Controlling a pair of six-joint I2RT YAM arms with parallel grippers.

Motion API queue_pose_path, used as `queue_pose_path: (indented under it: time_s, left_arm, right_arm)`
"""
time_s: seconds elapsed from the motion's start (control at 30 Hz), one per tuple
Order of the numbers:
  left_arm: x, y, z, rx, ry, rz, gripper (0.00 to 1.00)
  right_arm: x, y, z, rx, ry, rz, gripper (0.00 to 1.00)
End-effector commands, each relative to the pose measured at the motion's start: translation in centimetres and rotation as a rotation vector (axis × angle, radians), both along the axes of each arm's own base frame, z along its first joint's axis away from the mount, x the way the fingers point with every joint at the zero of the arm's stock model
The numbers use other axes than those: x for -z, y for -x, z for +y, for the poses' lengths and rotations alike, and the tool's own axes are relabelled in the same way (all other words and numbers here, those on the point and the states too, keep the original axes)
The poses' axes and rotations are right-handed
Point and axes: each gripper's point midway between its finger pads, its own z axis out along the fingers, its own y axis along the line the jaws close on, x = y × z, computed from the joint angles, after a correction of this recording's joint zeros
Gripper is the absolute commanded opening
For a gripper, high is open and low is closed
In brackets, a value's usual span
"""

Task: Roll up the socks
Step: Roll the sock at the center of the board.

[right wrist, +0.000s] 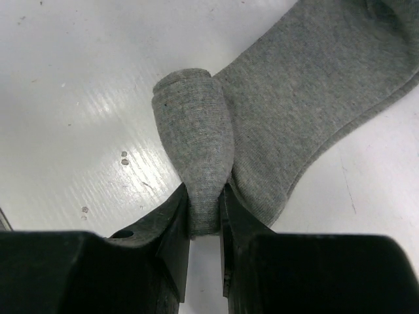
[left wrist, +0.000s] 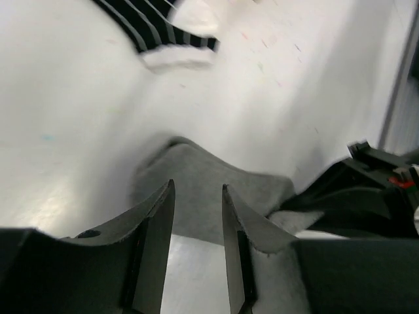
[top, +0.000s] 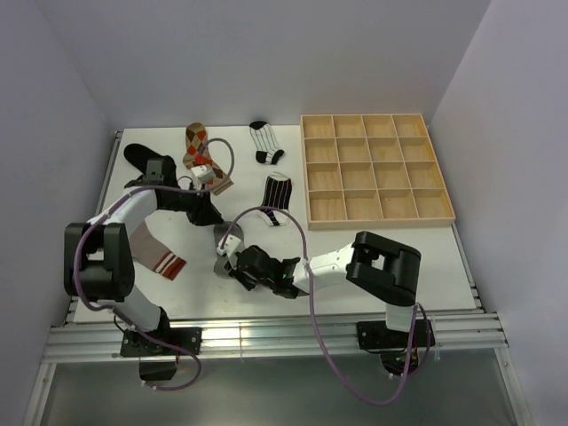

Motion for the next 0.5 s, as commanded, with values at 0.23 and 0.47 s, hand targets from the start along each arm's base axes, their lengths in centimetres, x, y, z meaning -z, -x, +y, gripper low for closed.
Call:
queue_pose_path:
  time_s: [0.23, 0.47]
  left_arm:
    - [-7.3, -4.5, 4.1, -0.296, 0.061, -0.322, 0.46]
    - [-8.1, -2.3, 4.3, -0.238, 0.003, -0.467, 0.5]
  right_arm:
    - [2.5, 2.5, -3.3, -0.128, 0.165, 0.388, 0.11]
    - [2.8, 1.7, -4.1, -0.186, 0.194, 0.675, 0.12]
